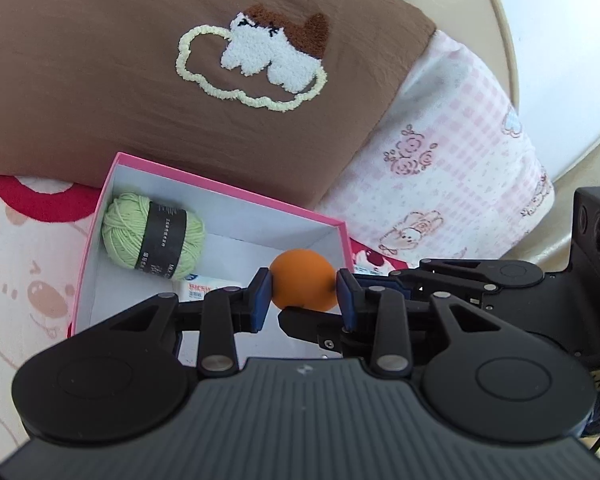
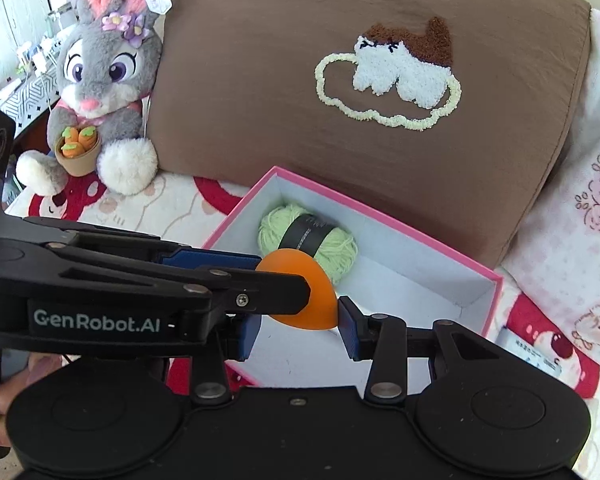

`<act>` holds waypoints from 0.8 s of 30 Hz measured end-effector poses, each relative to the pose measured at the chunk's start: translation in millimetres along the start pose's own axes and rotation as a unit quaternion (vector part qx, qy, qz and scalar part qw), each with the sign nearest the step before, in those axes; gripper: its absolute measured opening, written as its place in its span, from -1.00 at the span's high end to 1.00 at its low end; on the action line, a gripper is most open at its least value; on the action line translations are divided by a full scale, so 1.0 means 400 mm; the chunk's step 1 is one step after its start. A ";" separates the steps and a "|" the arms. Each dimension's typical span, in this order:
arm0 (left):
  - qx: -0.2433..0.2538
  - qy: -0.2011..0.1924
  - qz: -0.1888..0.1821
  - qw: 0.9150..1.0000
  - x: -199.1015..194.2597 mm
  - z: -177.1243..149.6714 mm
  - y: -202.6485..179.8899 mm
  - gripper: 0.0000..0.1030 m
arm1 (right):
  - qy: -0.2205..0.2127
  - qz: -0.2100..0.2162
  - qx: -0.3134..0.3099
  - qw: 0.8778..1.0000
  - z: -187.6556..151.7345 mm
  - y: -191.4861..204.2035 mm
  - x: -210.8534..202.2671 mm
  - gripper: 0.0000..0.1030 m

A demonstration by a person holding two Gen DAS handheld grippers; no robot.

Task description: Organize objects

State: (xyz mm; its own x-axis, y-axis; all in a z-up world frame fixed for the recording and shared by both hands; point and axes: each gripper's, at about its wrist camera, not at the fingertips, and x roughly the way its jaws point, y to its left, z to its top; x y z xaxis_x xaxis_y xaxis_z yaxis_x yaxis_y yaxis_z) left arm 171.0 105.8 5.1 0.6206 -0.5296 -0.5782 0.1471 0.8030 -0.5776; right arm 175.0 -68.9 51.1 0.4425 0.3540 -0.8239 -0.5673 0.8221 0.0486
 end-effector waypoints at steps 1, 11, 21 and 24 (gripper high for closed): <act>0.001 0.000 0.005 1.000 0.015 -0.001 0.001 0.37 | -0.002 0.003 0.005 1.000 -0.004 -0.012 0.014 0.10; -0.020 -0.010 0.039 0.999 0.162 0.009 0.060 0.37 | -0.005 0.010 0.011 1.000 0.003 -0.103 0.172 0.10; -0.030 0.000 0.053 0.998 0.245 -0.002 0.114 0.38 | 0.010 0.000 0.020 1.000 -0.008 -0.134 0.281 0.10; -0.024 0.011 0.065 0.998 0.265 -0.007 0.120 0.39 | 0.018 -0.004 0.017 1.000 -0.019 -0.139 0.307 0.10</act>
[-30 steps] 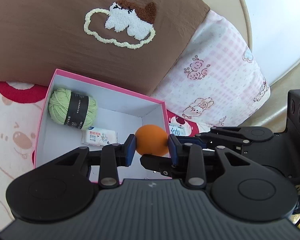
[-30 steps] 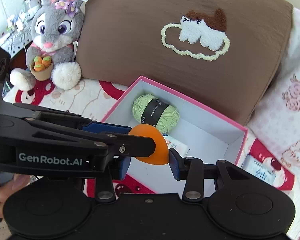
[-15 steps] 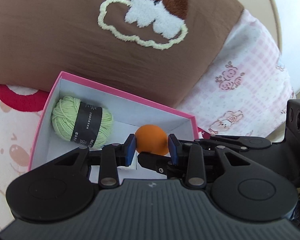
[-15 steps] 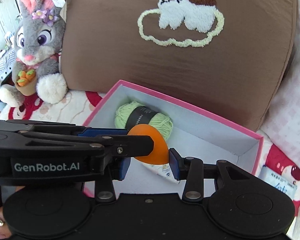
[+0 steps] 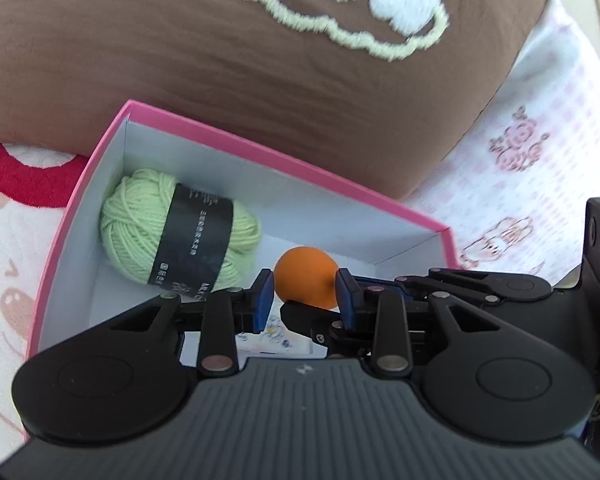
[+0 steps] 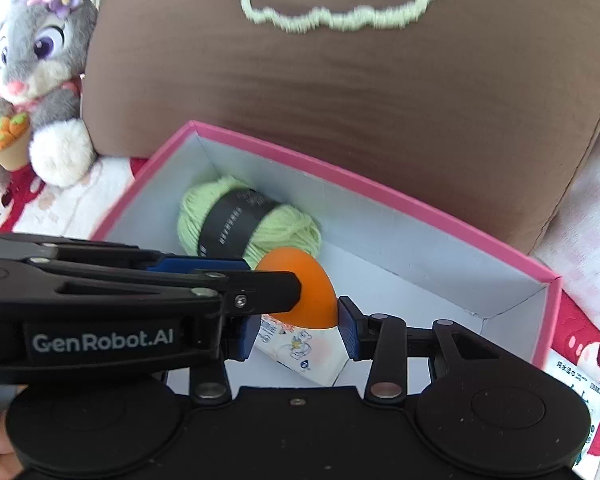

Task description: Organize objects

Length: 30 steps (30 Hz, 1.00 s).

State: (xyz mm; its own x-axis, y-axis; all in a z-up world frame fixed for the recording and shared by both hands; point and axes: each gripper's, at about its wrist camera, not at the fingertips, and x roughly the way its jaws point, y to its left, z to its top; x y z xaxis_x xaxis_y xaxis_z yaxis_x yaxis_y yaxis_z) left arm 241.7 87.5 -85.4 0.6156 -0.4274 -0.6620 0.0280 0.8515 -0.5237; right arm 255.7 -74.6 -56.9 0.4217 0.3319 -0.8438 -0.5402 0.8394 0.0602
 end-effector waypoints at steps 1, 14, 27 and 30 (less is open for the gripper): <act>0.000 0.001 0.002 1.000 0.005 -0.002 0.001 0.39 | 0.001 -0.001 0.001 1.000 -0.002 -0.003 0.009 0.10; 0.010 -0.008 0.033 0.999 0.046 -0.007 0.034 0.40 | 0.018 -0.001 -0.019 1.000 0.009 -0.025 0.082 0.10; -0.001 -0.001 0.028 1.000 0.066 -0.003 0.046 0.40 | 0.025 0.012 0.009 1.000 -0.016 -0.056 0.108 -0.03; -0.004 0.000 0.026 1.000 0.063 -0.001 0.051 0.40 | 0.023 0.016 0.014 1.000 -0.015 -0.057 0.107 -0.03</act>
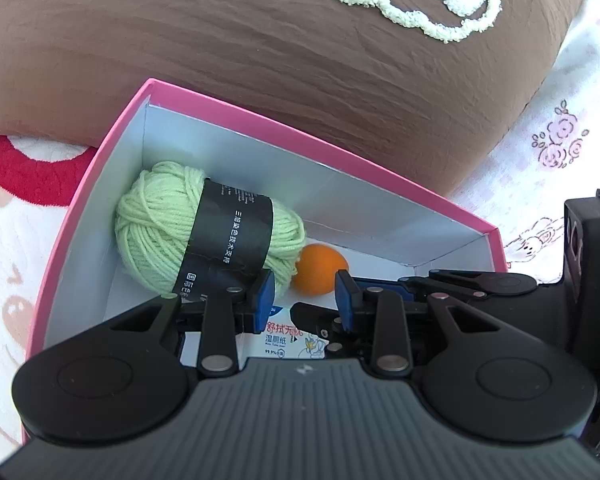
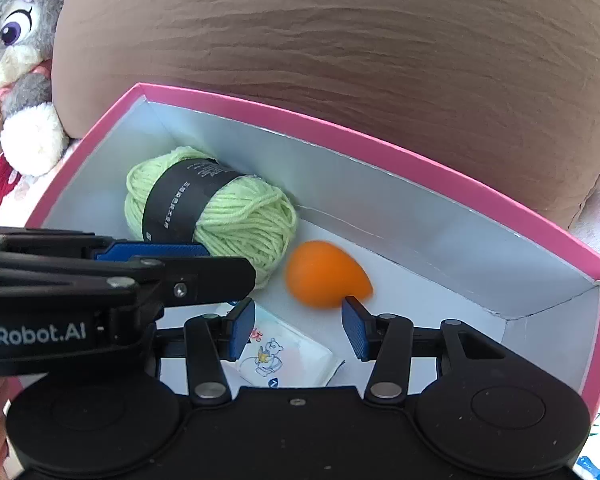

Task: Organize objects
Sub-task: 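Lower the orange sponge beside the yarn ball and open the left gripper, then withdraw the left tool from the box toward the purple plush toy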

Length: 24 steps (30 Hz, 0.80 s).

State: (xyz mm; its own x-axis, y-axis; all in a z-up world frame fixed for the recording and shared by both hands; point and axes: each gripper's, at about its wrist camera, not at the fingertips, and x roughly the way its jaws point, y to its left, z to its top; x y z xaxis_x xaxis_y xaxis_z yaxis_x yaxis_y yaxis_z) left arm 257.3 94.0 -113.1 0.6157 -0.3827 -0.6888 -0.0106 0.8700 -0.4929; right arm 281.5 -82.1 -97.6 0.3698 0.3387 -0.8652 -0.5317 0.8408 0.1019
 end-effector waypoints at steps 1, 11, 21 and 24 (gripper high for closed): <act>0.000 -0.001 0.000 1.000 0.000 0.000 0.001 0.40 | -0.001 0.002 0.002 1.000 0.000 0.000 -0.003 -0.03; 0.013 0.007 0.019 1.000 -0.040 0.009 -0.008 0.40 | -0.031 0.007 0.000 0.999 -0.050 0.007 -0.125 -0.04; 0.070 0.020 0.074 0.995 -0.166 -0.004 -0.087 0.35 | -0.070 0.016 -0.013 0.997 -0.110 0.024 -0.265 -0.10; 0.081 0.026 0.075 0.994 -0.207 -0.019 -0.112 0.32 | -0.079 0.011 -0.023 0.997 -0.127 0.034 -0.313 -0.11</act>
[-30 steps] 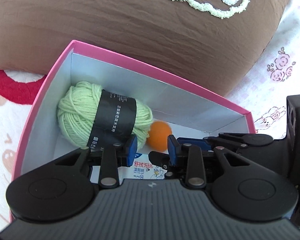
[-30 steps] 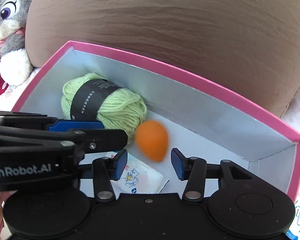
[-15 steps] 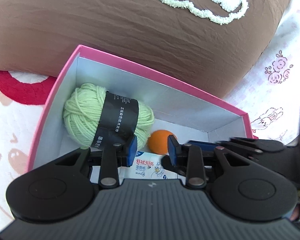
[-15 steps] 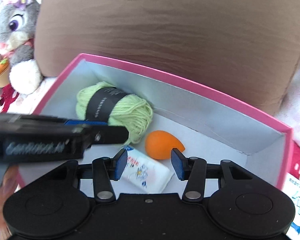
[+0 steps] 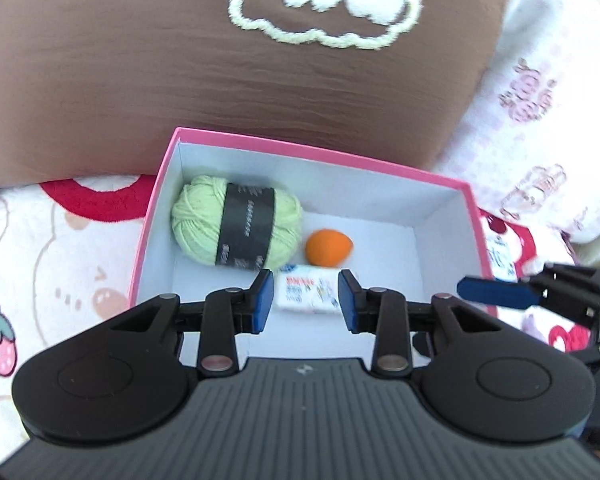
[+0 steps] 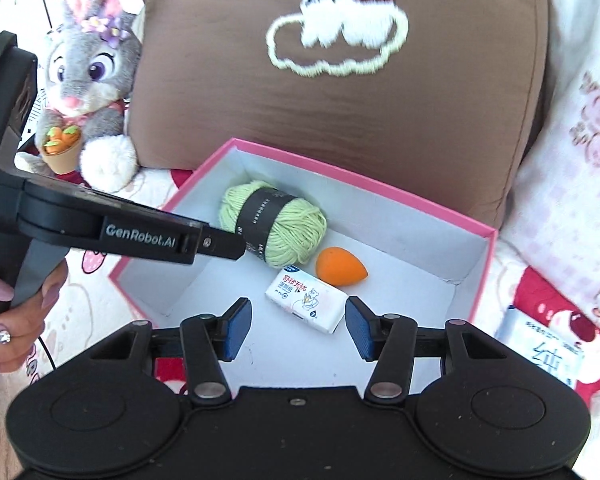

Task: Organize objects
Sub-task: 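Withdraw the left tool from the box toward the purple plush toy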

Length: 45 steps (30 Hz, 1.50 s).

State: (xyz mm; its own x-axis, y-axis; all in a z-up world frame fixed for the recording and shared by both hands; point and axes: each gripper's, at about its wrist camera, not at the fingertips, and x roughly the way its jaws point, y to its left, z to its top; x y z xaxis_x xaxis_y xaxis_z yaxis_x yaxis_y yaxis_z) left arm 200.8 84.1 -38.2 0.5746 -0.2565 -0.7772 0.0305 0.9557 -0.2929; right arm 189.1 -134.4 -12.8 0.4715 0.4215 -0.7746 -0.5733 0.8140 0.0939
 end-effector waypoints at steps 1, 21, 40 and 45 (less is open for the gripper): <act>0.003 0.001 -0.003 1.000 -0.017 -0.004 -0.003 0.32 | -0.002 -0.002 -0.003 1.000 -0.002 0.004 -0.016 -0.11; 0.048 0.003 -0.004 0.999 -0.264 -0.101 -0.116 -0.21 | -0.039 0.012 -0.051 0.998 -0.086 0.107 -0.284 -0.24; 0.092 0.033 -0.047 0.994 -0.360 -0.224 -0.218 -0.63 | -0.024 -0.018 -0.070 0.997 -0.205 0.107 -0.459 -0.68; 0.101 0.038 -0.045 0.993 -0.355 -0.246 -0.247 -0.68 | -0.017 -0.022 -0.062 0.998 -0.241 0.092 -0.481 -0.69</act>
State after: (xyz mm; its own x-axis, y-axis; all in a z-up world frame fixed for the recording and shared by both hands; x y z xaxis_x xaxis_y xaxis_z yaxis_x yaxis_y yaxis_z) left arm 35.6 11.7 46.4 0.4986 -0.3444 -0.7954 0.2458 0.9362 -0.2513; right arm 12.7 -224.1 79.4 0.5194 0.4018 -0.7542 -0.6287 0.7774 -0.0188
